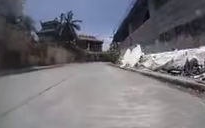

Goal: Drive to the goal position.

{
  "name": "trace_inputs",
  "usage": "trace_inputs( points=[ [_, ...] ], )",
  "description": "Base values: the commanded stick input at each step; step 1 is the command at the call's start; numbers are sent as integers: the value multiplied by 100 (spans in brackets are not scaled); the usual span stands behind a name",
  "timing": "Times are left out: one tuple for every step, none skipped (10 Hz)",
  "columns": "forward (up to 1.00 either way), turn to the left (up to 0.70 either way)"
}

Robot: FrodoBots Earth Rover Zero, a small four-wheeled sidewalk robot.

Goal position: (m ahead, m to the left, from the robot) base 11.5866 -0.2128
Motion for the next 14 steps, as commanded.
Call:
trace_inputs(
  points=[
    [85,0],
    [85,0],
    [85,0],
    [85,0],
    [85,0],
    [85,0],
    [85,-11],
    [85,-26],
    [85,-34],
    [85,-25],
    [85,-9],
    [85,0],
    [85,0],
    [85,0]
  ],
)
